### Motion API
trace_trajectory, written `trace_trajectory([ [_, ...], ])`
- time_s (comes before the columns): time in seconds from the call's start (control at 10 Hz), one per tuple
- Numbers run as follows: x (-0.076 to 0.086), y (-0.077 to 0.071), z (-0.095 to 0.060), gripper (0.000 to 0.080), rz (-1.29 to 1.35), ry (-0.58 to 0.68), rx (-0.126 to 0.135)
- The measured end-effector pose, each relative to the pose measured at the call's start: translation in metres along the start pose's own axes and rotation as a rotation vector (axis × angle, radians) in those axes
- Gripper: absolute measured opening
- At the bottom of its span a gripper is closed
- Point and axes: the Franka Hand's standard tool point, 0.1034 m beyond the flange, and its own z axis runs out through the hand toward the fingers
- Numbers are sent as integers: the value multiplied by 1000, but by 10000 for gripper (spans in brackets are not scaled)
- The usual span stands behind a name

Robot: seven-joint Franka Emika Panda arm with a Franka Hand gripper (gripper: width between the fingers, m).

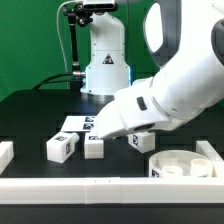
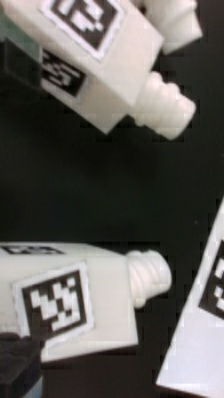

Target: Assemble stool

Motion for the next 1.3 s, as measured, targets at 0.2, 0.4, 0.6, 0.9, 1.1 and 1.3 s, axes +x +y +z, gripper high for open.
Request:
trace_trajectory([
  [0.2, 1, -6, -4, 649, 48, -52, 21],
  [0.4, 1, -7, -3, 649, 41, -52, 27],
  [0.6, 1, -8, -5, 649, 23, -49, 38],
  [0.9, -8, -21, -16, 649, -12, -20, 47],
  [1.1, -4, -31, -18, 649, -30, 20, 60],
  [1.3, 4, -33, -16, 649, -36, 58, 77],
])
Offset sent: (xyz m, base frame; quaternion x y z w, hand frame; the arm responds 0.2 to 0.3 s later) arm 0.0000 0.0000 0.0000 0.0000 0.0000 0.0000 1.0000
